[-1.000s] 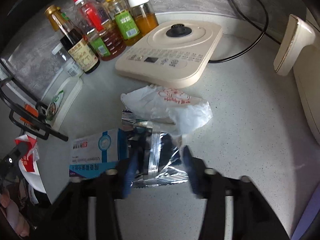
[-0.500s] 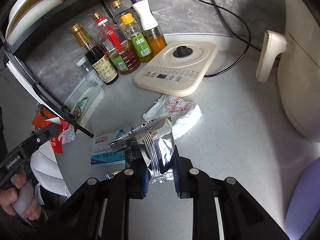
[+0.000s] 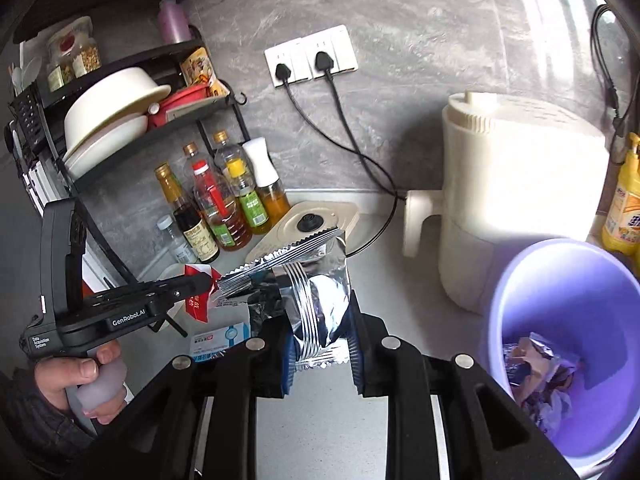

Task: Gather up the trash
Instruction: 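Carry the red wrapper and silver bag to the lavender bucket and release them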

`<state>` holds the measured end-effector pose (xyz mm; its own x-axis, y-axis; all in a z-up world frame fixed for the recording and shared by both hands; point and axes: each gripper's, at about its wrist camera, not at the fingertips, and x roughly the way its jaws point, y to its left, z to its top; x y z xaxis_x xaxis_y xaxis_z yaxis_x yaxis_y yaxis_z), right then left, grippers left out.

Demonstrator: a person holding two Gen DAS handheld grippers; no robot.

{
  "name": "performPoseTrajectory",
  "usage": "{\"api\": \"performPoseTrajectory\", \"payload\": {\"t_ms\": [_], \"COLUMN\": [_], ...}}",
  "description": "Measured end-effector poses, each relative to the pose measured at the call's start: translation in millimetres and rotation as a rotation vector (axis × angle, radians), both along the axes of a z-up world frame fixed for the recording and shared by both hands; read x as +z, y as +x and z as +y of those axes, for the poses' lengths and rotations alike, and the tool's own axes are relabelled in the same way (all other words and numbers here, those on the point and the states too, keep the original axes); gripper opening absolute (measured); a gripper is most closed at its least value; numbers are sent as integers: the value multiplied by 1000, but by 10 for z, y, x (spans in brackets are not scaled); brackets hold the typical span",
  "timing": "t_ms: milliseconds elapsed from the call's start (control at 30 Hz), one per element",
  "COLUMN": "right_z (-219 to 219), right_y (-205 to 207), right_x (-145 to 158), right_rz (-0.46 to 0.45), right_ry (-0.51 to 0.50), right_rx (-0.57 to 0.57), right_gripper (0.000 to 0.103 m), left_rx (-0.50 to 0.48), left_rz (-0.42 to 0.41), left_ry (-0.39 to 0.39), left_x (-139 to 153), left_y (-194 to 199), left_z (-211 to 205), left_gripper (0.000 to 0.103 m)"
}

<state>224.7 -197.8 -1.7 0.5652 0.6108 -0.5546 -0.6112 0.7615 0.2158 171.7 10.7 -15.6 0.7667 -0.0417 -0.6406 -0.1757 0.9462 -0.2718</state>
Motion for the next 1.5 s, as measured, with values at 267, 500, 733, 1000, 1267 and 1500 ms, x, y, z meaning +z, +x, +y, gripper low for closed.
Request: {"api": "performPoseTrajectory", "payload": {"t_ms": [267, 500, 733, 1000, 1267, 1500], "right_z": [-940, -1601, -1939, -2269, -2396, -2155], "right_y": [96, 131, 109, 46, 2, -8], "right_x": [214, 84, 22, 44, 12, 60], "right_rz": [-74, -83, -74, -62, -53, -59], "right_ry": [6, -37, -59, -51, -19, 4], "right_rx": [-261, -377, -346, -356, -387, -332], "right_gripper": [31, 78, 79, 79, 79, 83], "left_rx": [-111, -167, -172, -230, -201, -129], "left_rz": [-44, -92, -128, -119, -190, -153], "left_ry": [-11, -52, -78, -103, -132, -101], "left_x": [122, 151, 174, 194, 291, 260], "left_y": [352, 512, 595, 728, 612, 462], "left_z": [-653, -1217, -1602, -1951, -1898, -1604], "left_gripper": [15, 15, 15, 18, 93, 97]}}
